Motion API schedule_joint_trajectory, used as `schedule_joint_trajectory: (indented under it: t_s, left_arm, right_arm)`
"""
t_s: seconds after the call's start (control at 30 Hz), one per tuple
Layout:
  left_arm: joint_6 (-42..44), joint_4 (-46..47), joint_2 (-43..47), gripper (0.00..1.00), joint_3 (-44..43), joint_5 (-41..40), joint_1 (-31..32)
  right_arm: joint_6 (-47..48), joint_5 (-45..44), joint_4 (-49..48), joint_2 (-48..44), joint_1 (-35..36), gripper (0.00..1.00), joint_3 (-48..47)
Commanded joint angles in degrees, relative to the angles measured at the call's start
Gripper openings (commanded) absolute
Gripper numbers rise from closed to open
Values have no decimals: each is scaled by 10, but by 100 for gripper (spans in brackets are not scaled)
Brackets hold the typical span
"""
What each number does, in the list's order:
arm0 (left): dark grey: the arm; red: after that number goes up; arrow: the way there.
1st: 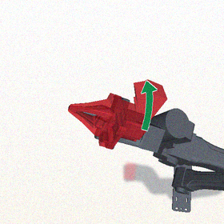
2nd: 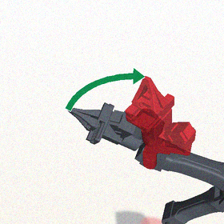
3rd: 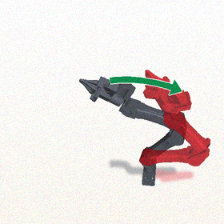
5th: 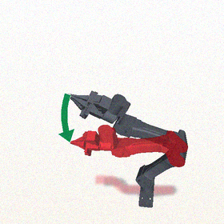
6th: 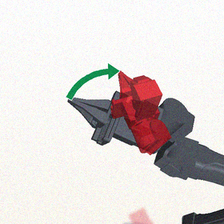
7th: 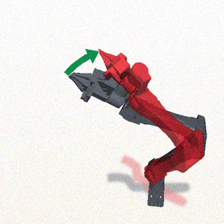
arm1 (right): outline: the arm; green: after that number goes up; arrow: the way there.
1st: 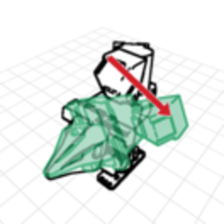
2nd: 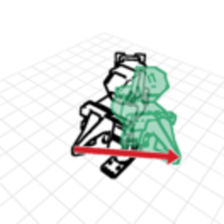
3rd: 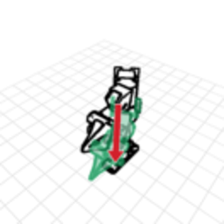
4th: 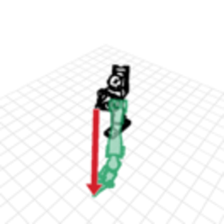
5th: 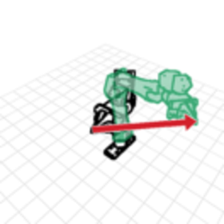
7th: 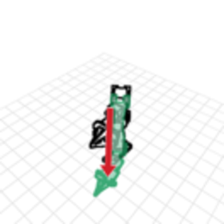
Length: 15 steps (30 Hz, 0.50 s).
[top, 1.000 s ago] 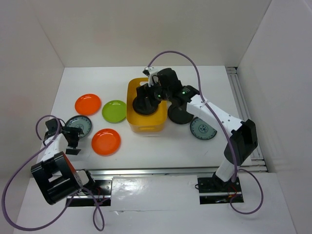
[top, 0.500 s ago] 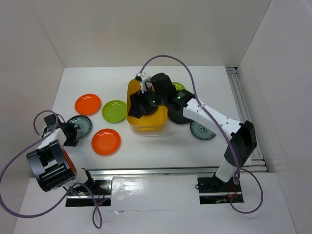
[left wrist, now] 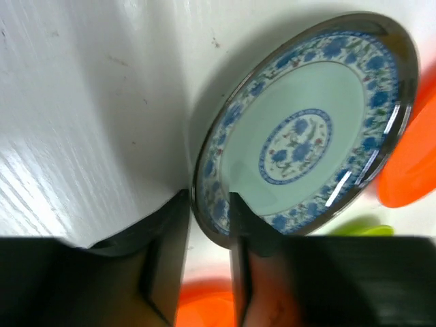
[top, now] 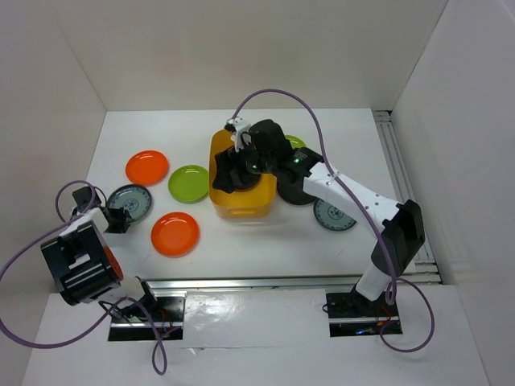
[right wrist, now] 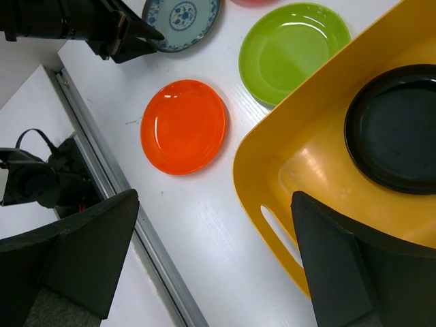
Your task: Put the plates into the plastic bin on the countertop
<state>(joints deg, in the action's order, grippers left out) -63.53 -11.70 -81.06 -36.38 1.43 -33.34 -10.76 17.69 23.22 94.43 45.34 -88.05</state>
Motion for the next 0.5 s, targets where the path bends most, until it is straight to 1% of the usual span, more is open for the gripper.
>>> schedule_joint_trajectory:
  t_s: [0.0,0.03,0.13,0.17,0.2,0.23,0.27,0.37,0.47]
  left_arm:
    - [6,-67,-37,39,8,-38,-1]
    - [6,-74,-42,28,2,-44,-1]
    - [6,-100,-49,21,-11,-51,-1]
    - [11,-100,-65,15,-21,-56,-7]
    - [11,-107,-73,6,-33,-57,-7]
    - [11,-122,-81,0,-40,-62,-7]
    - [11,-127,-95,0,-47,-62,-7]
    - [17,-161,-102,0,-77,-62,-7]
    - [37,-189,-50,0,-105,-55,-7]
  right_arm:
    - [7,-10,-12,-44,-9,100,-30]
    - [7,-10,-12,-50,-9,100,-30]
    - [7,-10,-12,-57,-15,100,-42]
    - [7,-10,-12,-57,-15,100,-42]
    - [2,-10,-12,-64,-15,100,-42]
    - [2,-10,-12,-64,-15,100,-42]
    - [2,-10,-12,-64,-20,100,-48]
    - [2,-10,-6,-64,-20,100,-48]
    - [2,-10,-6,-64,-20,100,-48]
